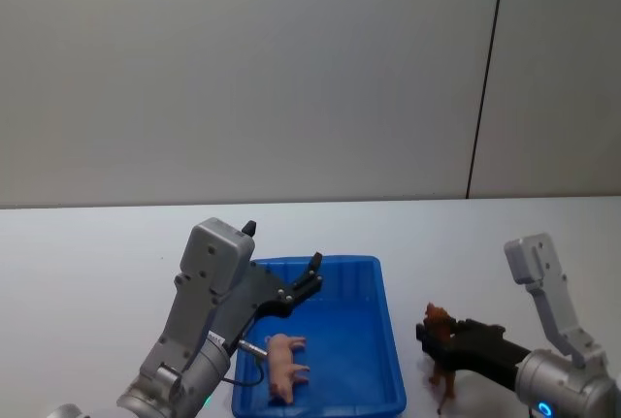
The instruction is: Pick up the two dolls from the table and place them into the box.
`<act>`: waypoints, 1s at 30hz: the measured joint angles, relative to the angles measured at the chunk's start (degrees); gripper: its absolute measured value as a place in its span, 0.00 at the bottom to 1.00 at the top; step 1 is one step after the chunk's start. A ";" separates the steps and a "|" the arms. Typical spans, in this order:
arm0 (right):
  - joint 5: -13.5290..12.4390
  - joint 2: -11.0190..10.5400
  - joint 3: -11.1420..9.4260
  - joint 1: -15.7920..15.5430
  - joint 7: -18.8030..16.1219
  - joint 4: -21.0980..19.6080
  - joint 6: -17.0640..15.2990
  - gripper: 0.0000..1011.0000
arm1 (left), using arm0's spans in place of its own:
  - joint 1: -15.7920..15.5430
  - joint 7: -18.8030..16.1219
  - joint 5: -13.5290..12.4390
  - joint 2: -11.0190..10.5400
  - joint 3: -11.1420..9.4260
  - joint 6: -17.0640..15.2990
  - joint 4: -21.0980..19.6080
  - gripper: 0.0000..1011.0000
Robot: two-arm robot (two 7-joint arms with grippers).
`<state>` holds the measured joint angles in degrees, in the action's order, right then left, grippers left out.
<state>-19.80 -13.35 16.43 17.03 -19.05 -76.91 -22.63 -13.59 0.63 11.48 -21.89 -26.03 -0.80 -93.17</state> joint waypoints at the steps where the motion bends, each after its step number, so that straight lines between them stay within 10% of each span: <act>1: 0.21 0.00 0.03 0.00 0.14 -0.32 0.50 0.42 | 0.00 0.00 0.00 0.00 0.00 0.00 0.00 0.99; 16: 2.09 0.21 0.53 0.38 -0.25 -4.98 6.20 0.42 | 0.00 0.00 0.00 0.00 0.00 0.00 0.00 0.99; 30: 0.35 3.12 2.11 3.57 -3.55 -4.49 4.56 0.43 | 0.00 0.00 0.00 0.00 0.00 0.00 0.00 0.99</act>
<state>-19.45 -10.22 18.54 20.60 -22.59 -81.40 -18.07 -13.59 0.63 11.48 -21.89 -26.03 -0.80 -93.17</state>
